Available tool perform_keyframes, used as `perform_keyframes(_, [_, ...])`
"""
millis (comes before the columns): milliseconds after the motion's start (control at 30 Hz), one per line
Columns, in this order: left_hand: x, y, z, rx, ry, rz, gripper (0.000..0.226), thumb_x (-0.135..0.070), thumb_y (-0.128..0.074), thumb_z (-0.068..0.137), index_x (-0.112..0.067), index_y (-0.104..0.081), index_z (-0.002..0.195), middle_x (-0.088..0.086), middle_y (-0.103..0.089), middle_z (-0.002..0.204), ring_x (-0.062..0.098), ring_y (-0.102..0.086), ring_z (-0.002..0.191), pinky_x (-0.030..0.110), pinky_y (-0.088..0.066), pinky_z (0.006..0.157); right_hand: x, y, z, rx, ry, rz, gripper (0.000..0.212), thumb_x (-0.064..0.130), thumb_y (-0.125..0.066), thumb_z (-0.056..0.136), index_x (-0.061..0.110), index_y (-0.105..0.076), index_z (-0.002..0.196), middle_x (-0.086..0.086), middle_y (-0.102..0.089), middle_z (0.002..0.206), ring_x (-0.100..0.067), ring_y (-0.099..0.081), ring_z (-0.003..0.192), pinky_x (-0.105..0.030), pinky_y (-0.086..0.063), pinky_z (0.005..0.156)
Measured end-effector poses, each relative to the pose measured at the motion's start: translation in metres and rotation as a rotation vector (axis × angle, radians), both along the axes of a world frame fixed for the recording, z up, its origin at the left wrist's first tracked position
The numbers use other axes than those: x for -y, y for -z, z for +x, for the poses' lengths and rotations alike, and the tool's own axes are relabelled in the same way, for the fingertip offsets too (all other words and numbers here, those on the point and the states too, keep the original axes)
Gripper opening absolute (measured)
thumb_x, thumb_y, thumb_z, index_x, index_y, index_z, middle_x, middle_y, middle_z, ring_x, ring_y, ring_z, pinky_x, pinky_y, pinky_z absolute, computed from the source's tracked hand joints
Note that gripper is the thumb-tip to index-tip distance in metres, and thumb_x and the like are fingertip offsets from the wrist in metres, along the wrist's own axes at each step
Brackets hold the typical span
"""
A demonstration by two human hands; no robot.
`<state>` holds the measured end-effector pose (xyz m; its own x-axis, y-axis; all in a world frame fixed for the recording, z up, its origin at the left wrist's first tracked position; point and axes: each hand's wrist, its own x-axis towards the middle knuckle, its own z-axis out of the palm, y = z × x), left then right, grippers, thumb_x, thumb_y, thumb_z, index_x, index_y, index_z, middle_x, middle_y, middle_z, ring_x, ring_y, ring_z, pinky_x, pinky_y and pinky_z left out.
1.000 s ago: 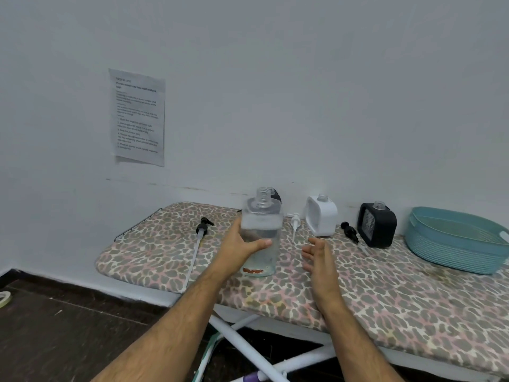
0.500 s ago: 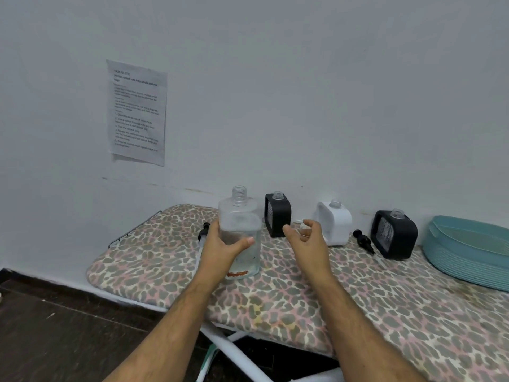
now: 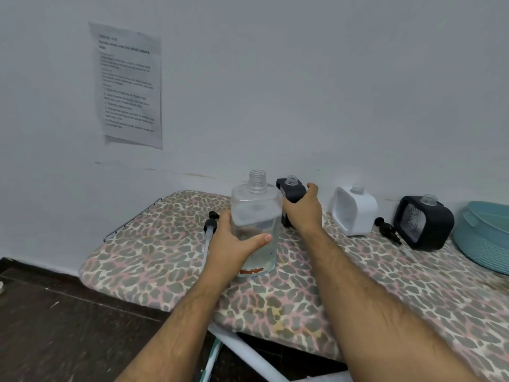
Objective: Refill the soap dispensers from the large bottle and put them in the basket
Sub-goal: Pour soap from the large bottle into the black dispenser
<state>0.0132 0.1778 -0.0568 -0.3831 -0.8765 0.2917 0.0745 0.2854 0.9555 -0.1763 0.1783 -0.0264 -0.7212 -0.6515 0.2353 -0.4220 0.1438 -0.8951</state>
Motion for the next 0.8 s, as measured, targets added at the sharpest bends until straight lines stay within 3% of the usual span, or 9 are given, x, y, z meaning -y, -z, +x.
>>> perform_keyframes(167, [0.005, 0.002, 0.002, 0.018, 0.014, -0.013, 0.075, -0.043, -0.089, 0.052, -0.042, -0.055, 0.118, -0.015, -0.069, 0.113, 0.006, -0.067, 0.105, 0.042, -0.055, 0.094, 0.012, 0.010, -0.001, -0.002, 0.055, 0.016, 0.055, 0.036, -0.076, 0.082, 0.012, -0.047, 0.122, -0.008, -0.065, 0.115, -0.023, -0.060, 0.092, -0.030, -0.046, 0.070])
perform_keyframes(333, [0.004, -0.001, 0.003, 0.026, 0.032, -0.009, 0.074, -0.032, -0.090, 0.056, -0.035, -0.057, 0.122, -0.015, -0.070, 0.114, 0.005, -0.067, 0.105, 0.039, -0.055, 0.094, -0.011, 0.011, 0.007, -0.018, 0.070, -0.073, 0.035, 0.030, -0.073, 0.080, 0.019, -0.052, 0.106, 0.005, -0.063, 0.096, -0.016, -0.060, 0.085, -0.024, -0.041, 0.058])
perform_keyframes(533, [-0.001, -0.005, 0.006, 0.044, 0.024, -0.016, 0.067, -0.015, -0.090, 0.067, -0.027, -0.057, 0.125, -0.009, -0.071, 0.114, 0.007, -0.068, 0.104, 0.040, -0.055, 0.094, -0.076, 0.000, 0.017, -0.021, 0.046, -0.146, 0.030, 0.030, -0.069, 0.082, 0.025, -0.051, 0.105, 0.015, -0.061, 0.089, -0.003, -0.059, 0.080, -0.023, -0.045, 0.060])
perform_keyframes(667, [-0.001, -0.006, 0.007, 0.074, -0.049, -0.042, 0.070, -0.023, -0.091, 0.067, -0.024, -0.058, 0.128, -0.009, -0.070, 0.116, 0.008, -0.068, 0.104, 0.040, -0.056, 0.093, -0.121, 0.004, 0.020, -0.019, 0.022, -0.138, 0.026, 0.028, -0.070, 0.084, 0.025, -0.054, 0.103, 0.015, -0.061, 0.088, -0.001, -0.058, 0.077, -0.012, -0.039, 0.055])
perform_keyframes(800, [-0.019, -0.009, 0.003, 0.095, -0.131, -0.058, 0.073, -0.030, -0.091, 0.065, -0.022, -0.056, 0.128, -0.006, -0.067, 0.118, 0.012, -0.066, 0.105, 0.041, -0.056, 0.093, -0.172, 0.014, 0.023, -0.020, 0.034, -0.147, 0.025, 0.028, -0.072, 0.084, 0.026, -0.054, 0.102, 0.014, -0.062, 0.088, -0.003, -0.061, 0.079, -0.019, -0.046, 0.061])
